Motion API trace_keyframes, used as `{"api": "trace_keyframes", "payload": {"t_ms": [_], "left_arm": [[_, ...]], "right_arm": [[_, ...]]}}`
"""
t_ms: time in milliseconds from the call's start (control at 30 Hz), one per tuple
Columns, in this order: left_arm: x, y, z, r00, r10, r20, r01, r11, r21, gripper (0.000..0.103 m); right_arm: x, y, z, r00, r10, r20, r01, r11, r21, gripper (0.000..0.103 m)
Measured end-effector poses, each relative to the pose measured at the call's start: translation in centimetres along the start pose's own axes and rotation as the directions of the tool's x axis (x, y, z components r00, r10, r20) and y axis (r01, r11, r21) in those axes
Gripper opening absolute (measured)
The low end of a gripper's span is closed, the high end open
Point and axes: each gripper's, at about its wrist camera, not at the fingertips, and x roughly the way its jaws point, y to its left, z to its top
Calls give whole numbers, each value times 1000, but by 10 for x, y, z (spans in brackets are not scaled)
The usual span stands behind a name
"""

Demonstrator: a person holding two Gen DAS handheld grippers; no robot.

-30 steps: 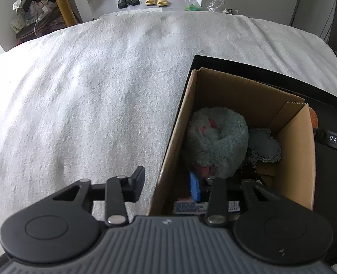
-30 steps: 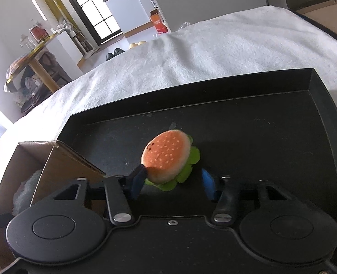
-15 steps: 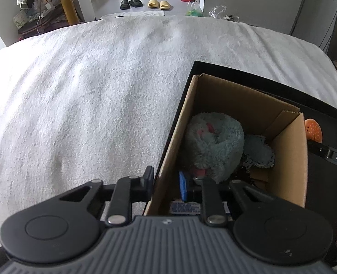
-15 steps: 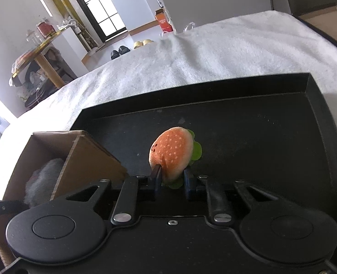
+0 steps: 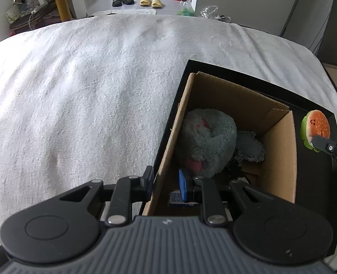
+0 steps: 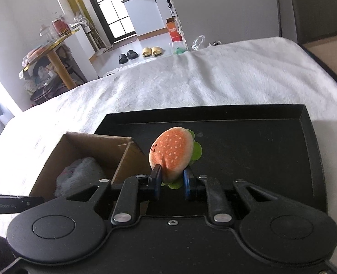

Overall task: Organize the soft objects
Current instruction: 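Carry the burger plush into the box and open the right tool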

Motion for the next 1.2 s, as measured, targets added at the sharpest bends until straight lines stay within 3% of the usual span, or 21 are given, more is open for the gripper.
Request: {"api": "trace_keyframes", "payload": {"t_ms": [500, 1000, 1100, 1167, 1200], "left_arm": [[-3, 13, -5, 996, -83, -26, 84, 996, 26, 25], [-2, 26, -6, 986, -157, -52, 159, 986, 51, 26], [-1, 28, -5, 983, -172, -58, 175, 983, 52, 26], [-2, 29, -5, 982, -181, -61, 184, 981, 53, 26], [-2, 30, -5, 980, -186, -65, 189, 980, 53, 26]], "right_arm": [[-32, 47, 11, 1000, 1, -8, -2, 993, -116, 19], [-27, 99, 7, 996, 9, -93, -27, 981, -194, 20], [-23, 106, 5, 993, -7, -114, -15, 981, -193, 31], [-21, 109, 3, 991, -29, -127, 4, 981, -193, 45], [-22, 109, 2, 991, -38, -125, 14, 982, -190, 45]]}}
